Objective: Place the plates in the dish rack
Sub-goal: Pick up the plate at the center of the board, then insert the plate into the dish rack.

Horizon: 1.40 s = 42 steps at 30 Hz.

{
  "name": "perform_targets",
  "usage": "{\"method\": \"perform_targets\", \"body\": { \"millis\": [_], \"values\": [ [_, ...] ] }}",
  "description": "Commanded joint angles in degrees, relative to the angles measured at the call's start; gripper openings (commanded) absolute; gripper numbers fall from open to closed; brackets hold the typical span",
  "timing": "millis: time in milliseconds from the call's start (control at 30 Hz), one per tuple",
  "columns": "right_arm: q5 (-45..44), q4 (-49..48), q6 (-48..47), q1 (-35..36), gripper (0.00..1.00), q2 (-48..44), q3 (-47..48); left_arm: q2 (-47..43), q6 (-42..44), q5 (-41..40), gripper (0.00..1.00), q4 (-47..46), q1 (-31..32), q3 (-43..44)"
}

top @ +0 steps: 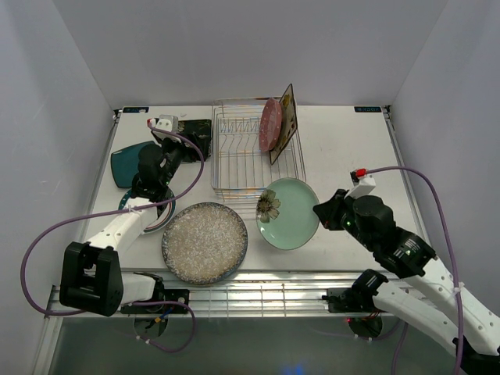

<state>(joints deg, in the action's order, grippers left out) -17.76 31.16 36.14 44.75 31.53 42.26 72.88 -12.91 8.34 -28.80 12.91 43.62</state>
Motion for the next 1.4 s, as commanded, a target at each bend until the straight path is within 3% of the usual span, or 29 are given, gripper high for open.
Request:
{"method": "perform_targets", "body": {
  "millis": [0, 900, 1367],
  "values": [
    [0.7, -15.4, -1.0, 0.1, 0.08, 3.3, 7.5, -2.0, 0.6, -0.3, 0.98, -0.9, -0.2, -0.4],
    [-19.2, -28.2, -17.0, 0.1, 0.08, 34.6, 35.2, -2.3, 1.4, -2.1, 0.98, -1.0, -0.2, -0.3],
    [-28.5, -39.2, -24.4, 0.1, 0.08, 48.3, 41.6, -2.2, 1.8, -3.0, 0.98, -1.2, -0.2, -0.4]
  ]
}}
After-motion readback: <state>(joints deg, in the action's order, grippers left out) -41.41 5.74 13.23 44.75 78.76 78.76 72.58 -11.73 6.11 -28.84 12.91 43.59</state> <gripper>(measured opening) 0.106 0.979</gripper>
